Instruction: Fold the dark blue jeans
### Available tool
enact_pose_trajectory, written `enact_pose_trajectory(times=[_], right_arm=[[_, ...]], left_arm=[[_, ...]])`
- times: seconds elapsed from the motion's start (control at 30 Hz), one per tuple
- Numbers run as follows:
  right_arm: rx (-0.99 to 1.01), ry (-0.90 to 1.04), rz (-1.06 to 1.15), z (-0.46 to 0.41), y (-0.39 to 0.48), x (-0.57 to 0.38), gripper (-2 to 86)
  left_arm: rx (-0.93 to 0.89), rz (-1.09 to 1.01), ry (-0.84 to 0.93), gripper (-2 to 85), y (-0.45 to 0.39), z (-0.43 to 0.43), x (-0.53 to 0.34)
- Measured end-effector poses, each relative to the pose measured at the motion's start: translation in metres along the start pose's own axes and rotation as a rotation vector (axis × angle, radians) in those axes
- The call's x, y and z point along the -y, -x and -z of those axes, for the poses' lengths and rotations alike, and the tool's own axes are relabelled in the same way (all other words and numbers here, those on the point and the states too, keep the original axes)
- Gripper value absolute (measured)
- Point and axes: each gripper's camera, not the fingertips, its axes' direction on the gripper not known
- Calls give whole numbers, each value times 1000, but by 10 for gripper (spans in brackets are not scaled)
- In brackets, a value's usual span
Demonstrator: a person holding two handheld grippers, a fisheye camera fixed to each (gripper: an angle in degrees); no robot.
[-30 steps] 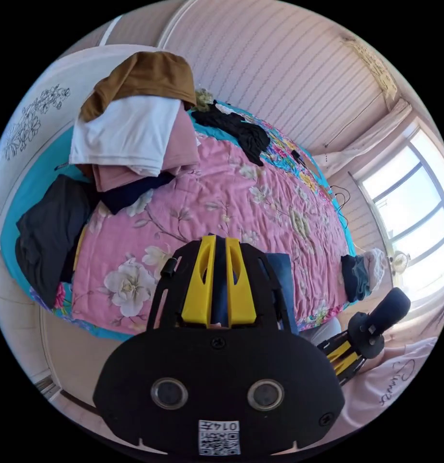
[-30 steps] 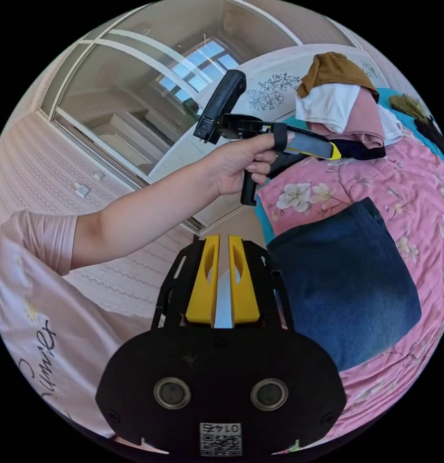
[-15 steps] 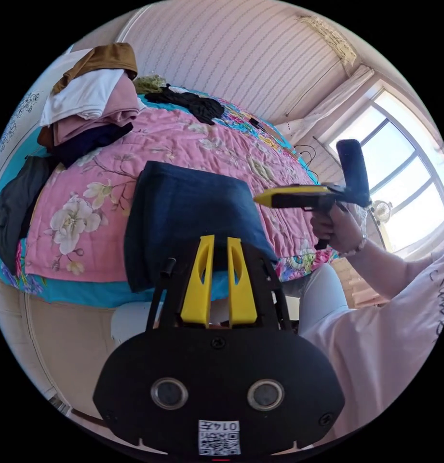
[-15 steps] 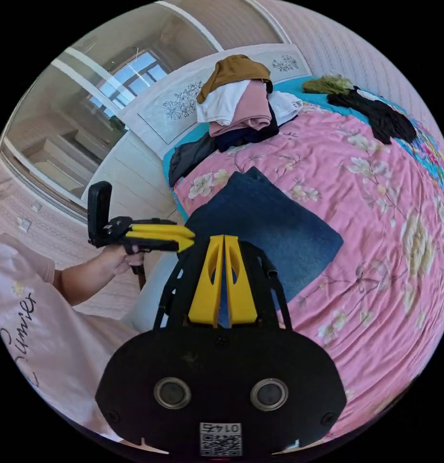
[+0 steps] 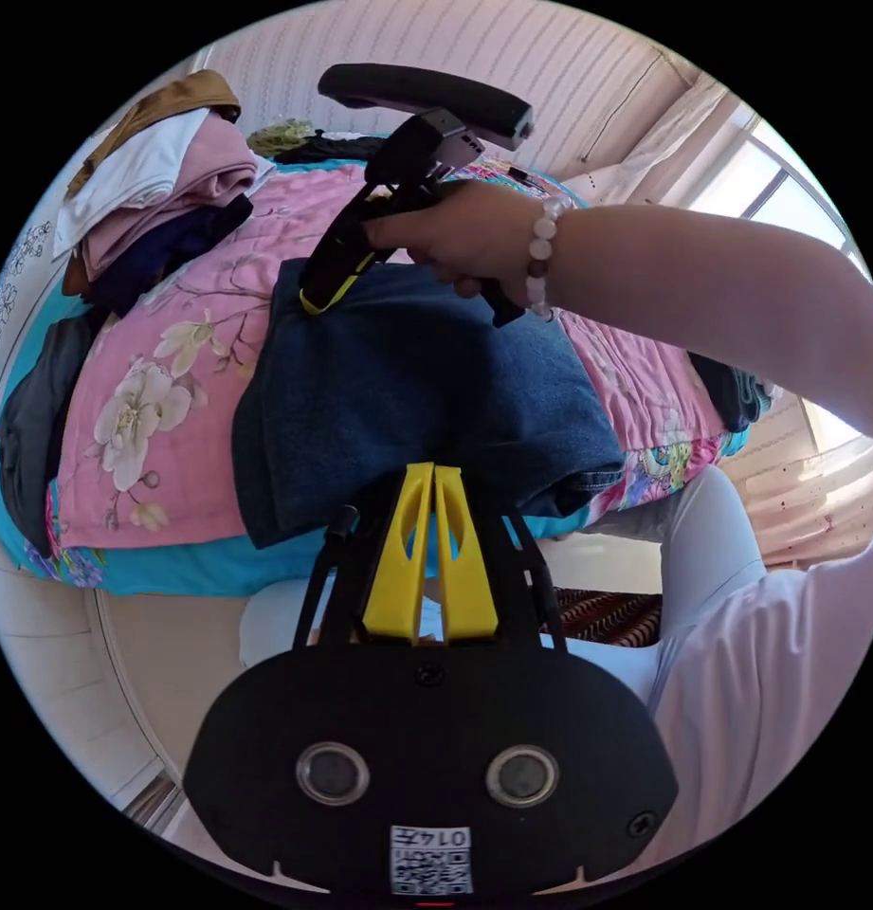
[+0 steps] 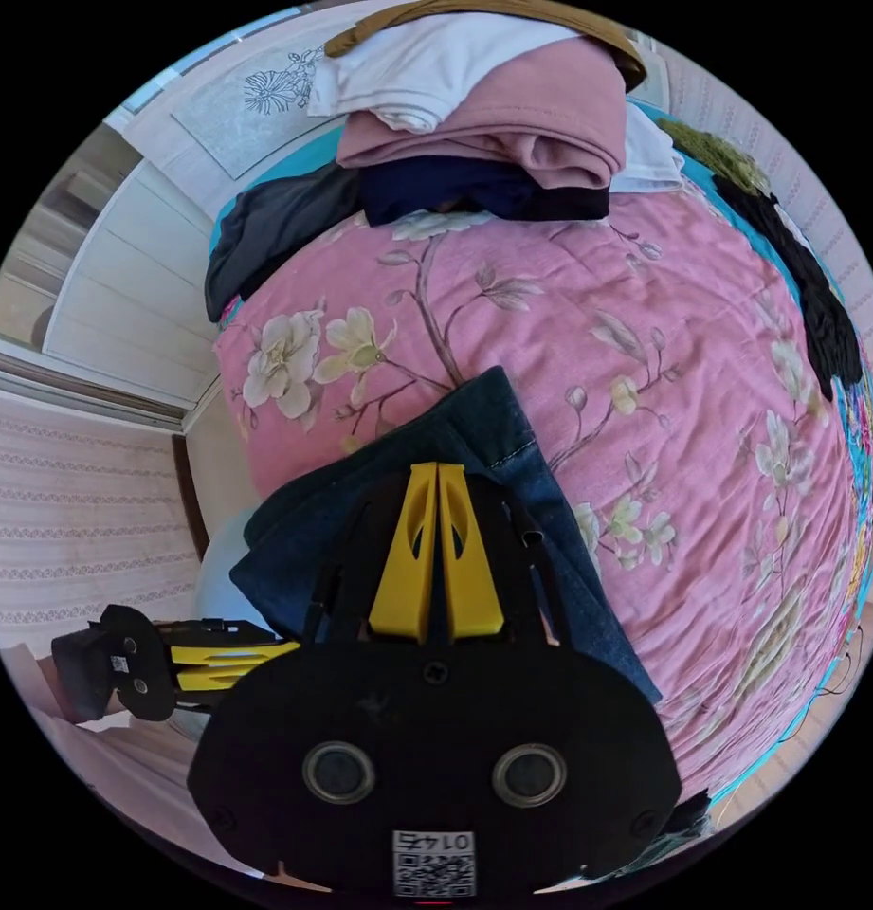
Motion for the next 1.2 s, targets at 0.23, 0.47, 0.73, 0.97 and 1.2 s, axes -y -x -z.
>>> enact_pose_trajectory(times=[0.23, 0.47, 0.73, 0.97, 1.2], right_arm=[[138, -170, -42, 48, -21, -35, -1], [175, -416, -373, 121, -86, -212, 127], [550, -348, -602, 96, -130, -265, 171], [337, -221, -352, 175, -107, -253, 57], [92, -339, 31, 310, -42, -287, 34]], left_arm=[[-136, 41, 5, -7, 16, 16, 6], [-51, 254, -286, 115, 79, 55, -4], [-267, 391, -152, 160, 104, -8, 23], [-353, 439, -192, 78, 93, -8, 13], [-439, 418, -251, 67, 29, -3, -11]])
